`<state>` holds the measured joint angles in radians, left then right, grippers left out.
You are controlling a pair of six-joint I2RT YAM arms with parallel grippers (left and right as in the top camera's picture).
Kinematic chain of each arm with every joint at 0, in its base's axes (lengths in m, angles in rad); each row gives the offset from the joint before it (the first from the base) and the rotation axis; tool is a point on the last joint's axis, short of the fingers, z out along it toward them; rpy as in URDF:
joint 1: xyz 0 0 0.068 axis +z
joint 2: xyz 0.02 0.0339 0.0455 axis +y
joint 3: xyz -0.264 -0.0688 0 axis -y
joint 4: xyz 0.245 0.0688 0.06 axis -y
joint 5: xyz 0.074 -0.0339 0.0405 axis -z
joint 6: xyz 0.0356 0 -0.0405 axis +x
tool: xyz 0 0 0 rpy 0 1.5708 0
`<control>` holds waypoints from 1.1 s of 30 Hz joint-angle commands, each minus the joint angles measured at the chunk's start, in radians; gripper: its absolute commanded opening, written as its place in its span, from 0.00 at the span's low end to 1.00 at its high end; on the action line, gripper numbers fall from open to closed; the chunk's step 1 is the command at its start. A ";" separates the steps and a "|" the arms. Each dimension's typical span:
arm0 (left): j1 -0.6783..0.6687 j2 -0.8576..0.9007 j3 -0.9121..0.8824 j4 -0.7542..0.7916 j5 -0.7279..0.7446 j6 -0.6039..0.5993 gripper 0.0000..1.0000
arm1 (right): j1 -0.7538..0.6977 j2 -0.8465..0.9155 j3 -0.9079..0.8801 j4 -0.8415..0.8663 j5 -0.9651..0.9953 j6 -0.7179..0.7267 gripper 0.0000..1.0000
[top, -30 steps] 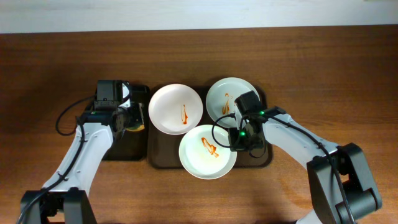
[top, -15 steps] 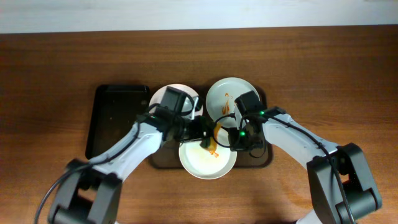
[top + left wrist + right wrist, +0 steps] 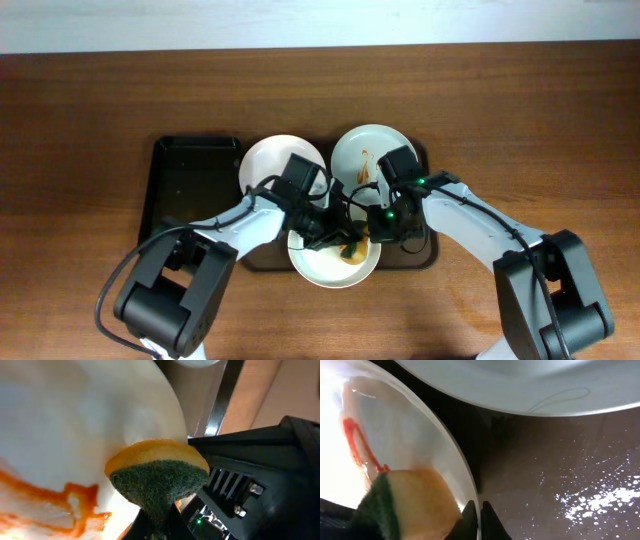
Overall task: Clean dirty plates on tray and stack at the side
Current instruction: 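Scrub the front plate with the sponge in the left gripper while right holds it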
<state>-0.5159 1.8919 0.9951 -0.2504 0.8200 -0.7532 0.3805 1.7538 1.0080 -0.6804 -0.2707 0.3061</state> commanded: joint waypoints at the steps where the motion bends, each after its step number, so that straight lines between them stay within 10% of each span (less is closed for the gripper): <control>1: -0.008 0.007 0.002 -0.033 -0.040 -0.021 0.00 | 0.006 0.007 0.016 0.005 0.006 -0.001 0.04; 11: 0.000 0.007 0.001 -0.062 -0.574 0.011 0.00 | 0.006 0.007 0.016 0.000 0.006 -0.001 0.04; 21: 0.099 -0.233 0.001 -0.337 -0.741 0.225 0.00 | 0.005 0.007 0.016 -0.029 0.021 -0.002 0.04; 33: 0.089 -0.119 0.001 -0.227 -0.101 0.093 0.00 | 0.005 0.007 0.016 -0.030 0.021 -0.001 0.04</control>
<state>-0.4202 1.7161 0.9974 -0.4816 0.5808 -0.6422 0.3851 1.7554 1.0100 -0.7059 -0.2783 0.3073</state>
